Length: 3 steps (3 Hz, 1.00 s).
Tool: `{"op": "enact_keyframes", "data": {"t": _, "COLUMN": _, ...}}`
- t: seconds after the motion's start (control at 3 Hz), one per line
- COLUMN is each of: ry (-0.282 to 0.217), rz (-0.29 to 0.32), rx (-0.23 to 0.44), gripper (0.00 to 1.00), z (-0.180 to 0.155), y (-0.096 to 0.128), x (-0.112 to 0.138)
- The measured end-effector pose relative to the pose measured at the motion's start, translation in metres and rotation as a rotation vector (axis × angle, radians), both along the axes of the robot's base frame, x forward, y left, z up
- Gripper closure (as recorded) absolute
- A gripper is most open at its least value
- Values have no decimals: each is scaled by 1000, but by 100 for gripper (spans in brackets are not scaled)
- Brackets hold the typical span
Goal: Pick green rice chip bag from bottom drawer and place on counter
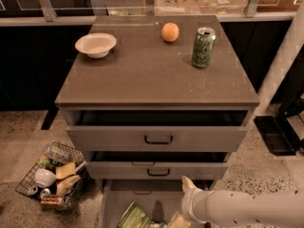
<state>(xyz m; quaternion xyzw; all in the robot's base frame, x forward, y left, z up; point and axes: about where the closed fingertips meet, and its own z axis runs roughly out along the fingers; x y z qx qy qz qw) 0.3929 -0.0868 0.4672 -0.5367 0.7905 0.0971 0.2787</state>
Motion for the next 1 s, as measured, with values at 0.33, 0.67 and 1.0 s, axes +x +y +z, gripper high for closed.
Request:
{"op": "enact_keyframes", "data": {"t": 0.33, "ry": 84, "rz": -93, "rx": 13, "gripper": 0, "z": -48, "y": -16, "x": -1}}
{"op": "enact_keyframes", "data": {"t": 0.67, "ry": 123, "rz": -83, "rx": -20, "gripper": 0, "z": -105, "y": -8, "x": 1}}
{"op": "enact_keyframes", "data": {"t": 1.0, "ry": 130, "rz": -47, "rx": -8, "gripper": 0, "z": -156, "y": 9, "x": 0}}
